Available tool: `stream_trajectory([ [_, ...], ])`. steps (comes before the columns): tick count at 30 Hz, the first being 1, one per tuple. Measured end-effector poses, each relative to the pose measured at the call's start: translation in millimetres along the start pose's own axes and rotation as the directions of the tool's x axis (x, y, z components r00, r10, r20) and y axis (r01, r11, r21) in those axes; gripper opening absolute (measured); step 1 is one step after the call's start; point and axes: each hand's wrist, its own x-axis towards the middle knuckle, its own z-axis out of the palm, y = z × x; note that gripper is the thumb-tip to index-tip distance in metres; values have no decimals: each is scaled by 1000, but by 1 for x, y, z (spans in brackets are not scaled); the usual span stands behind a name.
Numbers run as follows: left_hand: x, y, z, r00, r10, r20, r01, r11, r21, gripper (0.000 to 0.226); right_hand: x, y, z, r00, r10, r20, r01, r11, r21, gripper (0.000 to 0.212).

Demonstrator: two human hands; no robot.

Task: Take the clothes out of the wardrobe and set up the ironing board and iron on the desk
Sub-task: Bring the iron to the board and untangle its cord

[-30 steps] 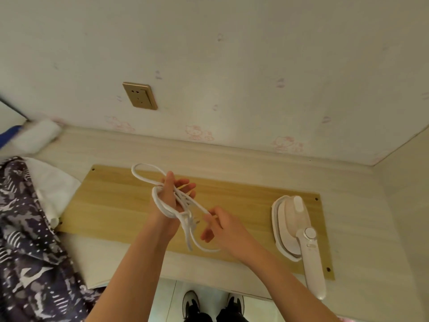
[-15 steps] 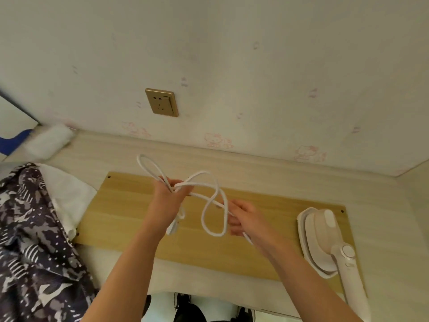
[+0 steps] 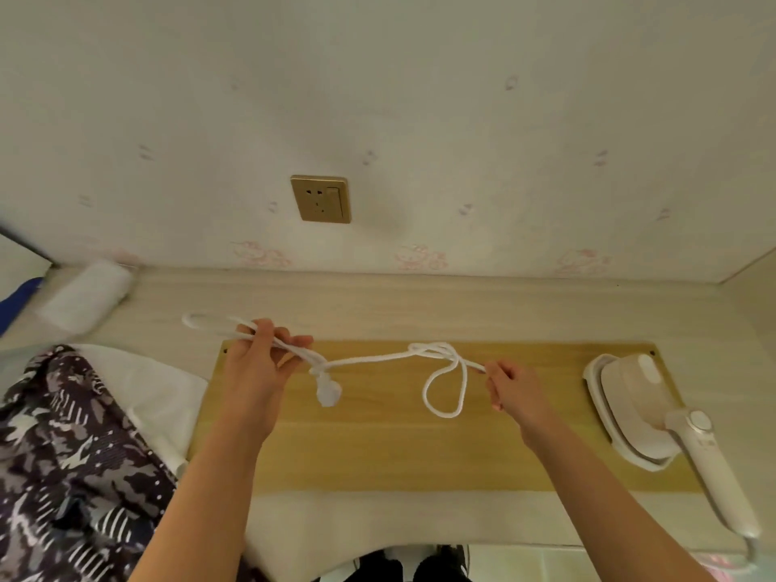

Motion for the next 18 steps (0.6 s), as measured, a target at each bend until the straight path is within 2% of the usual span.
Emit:
stream_trajectory([
  [3, 1, 9, -1, 999, -26, -25, 21, 982, -188, 30, -1, 6, 10, 999, -35, 4, 35, 983, -179, 26],
  [7, 1, 17, 9, 994, -76, -79, 40, 923, -384, 25, -5, 10, 26, 991, -68, 114, 106, 924, -368, 19],
  [11, -4, 20, 19, 996, -58, -62, 24, 894, -448, 25, -10, 5, 34, 962, -106, 252, 239, 774, -587, 22],
  [14, -11, 17, 26, 998, -55, -16, 44, 908, -416, 27, -12, -16, 43, 945, -205, 253, 308, 816, -489, 25],
  [18, -22, 11, 34, 996, -68, 52, 84, 909, -409, 26, -21, -54, 60, 886, -352, 302, 440, 843, -309, 17],
])
